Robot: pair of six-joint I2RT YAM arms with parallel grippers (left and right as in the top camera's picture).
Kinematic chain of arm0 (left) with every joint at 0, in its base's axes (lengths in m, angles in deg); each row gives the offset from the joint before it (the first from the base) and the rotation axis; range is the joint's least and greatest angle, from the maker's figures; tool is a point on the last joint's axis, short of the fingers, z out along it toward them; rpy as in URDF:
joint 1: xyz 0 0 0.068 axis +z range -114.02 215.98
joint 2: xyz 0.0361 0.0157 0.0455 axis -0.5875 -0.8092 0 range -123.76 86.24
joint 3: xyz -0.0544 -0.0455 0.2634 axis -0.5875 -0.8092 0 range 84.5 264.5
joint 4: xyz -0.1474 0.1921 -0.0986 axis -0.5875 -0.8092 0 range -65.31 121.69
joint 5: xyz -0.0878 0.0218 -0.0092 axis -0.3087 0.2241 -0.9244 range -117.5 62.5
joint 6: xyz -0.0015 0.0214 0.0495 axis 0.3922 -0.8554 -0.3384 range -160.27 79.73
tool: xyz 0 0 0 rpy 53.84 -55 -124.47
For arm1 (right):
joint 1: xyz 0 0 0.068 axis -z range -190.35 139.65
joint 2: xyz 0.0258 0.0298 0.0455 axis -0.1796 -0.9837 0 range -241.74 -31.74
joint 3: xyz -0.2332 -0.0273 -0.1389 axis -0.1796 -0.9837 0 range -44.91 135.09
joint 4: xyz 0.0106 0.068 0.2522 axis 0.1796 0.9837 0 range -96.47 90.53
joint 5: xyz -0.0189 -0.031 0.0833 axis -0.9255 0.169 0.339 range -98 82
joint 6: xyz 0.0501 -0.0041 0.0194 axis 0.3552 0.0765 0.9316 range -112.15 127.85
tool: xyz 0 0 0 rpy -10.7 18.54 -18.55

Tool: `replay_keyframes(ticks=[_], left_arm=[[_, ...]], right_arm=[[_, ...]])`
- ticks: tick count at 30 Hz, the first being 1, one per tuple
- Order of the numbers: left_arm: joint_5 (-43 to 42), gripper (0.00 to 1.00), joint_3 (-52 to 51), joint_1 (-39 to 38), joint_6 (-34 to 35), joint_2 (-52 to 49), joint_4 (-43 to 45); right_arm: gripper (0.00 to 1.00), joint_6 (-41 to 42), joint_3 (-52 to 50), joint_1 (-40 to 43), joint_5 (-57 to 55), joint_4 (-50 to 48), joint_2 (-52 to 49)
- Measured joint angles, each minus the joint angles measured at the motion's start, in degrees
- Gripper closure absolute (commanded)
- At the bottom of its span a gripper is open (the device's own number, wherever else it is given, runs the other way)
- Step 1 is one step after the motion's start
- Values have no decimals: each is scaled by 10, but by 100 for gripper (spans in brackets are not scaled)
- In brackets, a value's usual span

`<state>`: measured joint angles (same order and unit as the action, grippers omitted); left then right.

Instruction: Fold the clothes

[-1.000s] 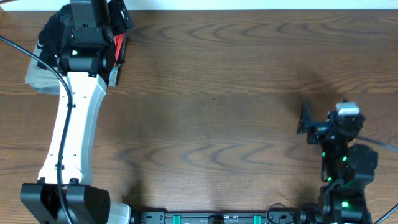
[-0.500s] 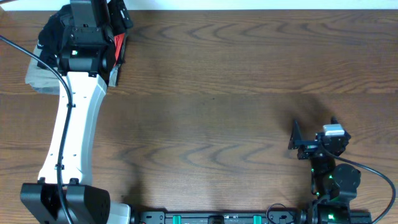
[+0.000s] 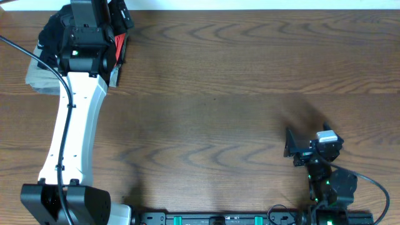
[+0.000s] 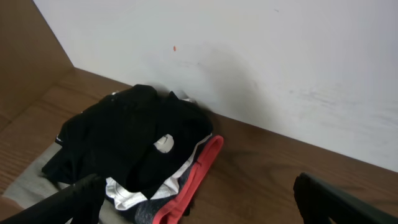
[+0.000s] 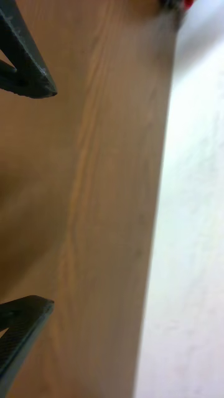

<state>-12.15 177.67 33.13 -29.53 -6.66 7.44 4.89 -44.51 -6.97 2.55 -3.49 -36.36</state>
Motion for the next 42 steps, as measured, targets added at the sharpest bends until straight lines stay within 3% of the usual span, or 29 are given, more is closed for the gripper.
replay_keyframes(ticks=[6, 32, 42], left_arm=[[0, 2, 0, 0, 0, 0, 0], [0, 2, 0, 0, 0, 0, -2], [0, 2, 0, 0, 0, 24, -106]], right_arm=[[1, 0, 0, -35, 4, -1, 39], [1, 0, 0, -36, 4, 0, 39], [1, 0, 0, -36, 4, 0, 39]])
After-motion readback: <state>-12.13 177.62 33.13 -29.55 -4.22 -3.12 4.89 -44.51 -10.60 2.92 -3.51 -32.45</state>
